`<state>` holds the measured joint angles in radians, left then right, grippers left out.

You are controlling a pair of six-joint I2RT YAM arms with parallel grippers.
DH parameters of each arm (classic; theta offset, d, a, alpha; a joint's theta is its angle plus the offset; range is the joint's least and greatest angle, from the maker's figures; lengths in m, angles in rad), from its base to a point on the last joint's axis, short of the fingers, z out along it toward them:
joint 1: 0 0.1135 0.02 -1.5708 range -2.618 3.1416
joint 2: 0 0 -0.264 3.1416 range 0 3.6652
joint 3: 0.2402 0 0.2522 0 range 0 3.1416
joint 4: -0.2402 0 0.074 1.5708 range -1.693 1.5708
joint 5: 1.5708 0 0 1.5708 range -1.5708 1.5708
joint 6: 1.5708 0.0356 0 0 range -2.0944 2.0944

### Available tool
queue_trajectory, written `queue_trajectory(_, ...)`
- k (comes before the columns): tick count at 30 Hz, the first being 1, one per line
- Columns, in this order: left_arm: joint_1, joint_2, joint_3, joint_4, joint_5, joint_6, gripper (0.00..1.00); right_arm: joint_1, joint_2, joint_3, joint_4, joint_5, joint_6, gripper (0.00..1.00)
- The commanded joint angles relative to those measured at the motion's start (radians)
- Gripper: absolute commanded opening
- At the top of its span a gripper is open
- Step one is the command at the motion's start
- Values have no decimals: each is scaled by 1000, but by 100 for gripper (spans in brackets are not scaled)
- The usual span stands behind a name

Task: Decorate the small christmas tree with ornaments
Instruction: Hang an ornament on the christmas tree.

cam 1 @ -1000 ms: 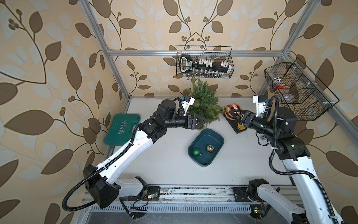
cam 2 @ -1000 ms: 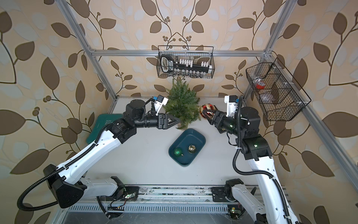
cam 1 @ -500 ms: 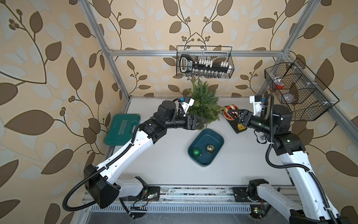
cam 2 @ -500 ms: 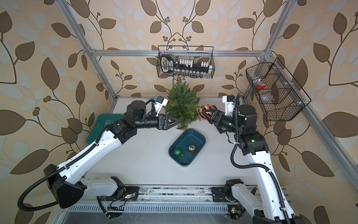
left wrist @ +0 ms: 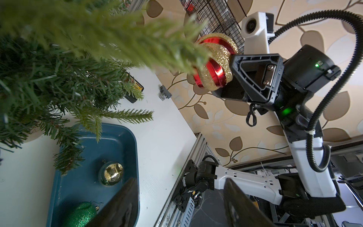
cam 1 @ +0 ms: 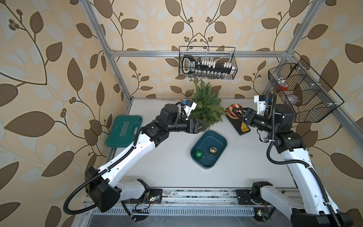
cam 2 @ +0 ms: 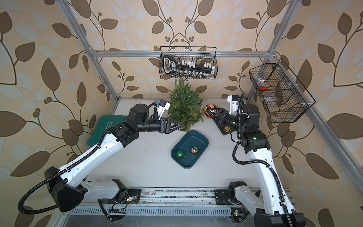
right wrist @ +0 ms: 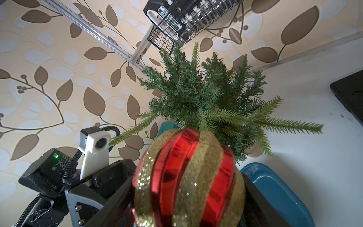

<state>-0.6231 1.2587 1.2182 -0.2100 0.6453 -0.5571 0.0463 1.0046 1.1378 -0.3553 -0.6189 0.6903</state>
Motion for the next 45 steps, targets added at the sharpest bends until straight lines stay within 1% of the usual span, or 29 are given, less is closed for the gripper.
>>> queue_trajectory(1, -9, -34, -12, 53, -1, -7, 70, -8, 16, -17, 48, -22, 23, 62)
queue_trajectory(6, -9, -43, -18, 55, -4, -7, 70, -9, 31, -28, 57, -33, 29, 62)
queue_trajectory(13, -9, -42, -23, 57, 0, -9, 70, -20, 8, -94, 77, -23, 47, 62)
queue_trajectory(28, -9, -29, -24, 70, 10, -21, 70, -48, -79, -199, 234, -56, 136, 62)
queue_trajectory(34, -12, -21, -19, 70, 11, -24, 70, -49, -65, -248, 323, -89, 176, 62)
queue_trajectory(45, -20, -15, -17, 69, 4, -24, 70, -48, -50, -331, 458, -111, 252, 62)
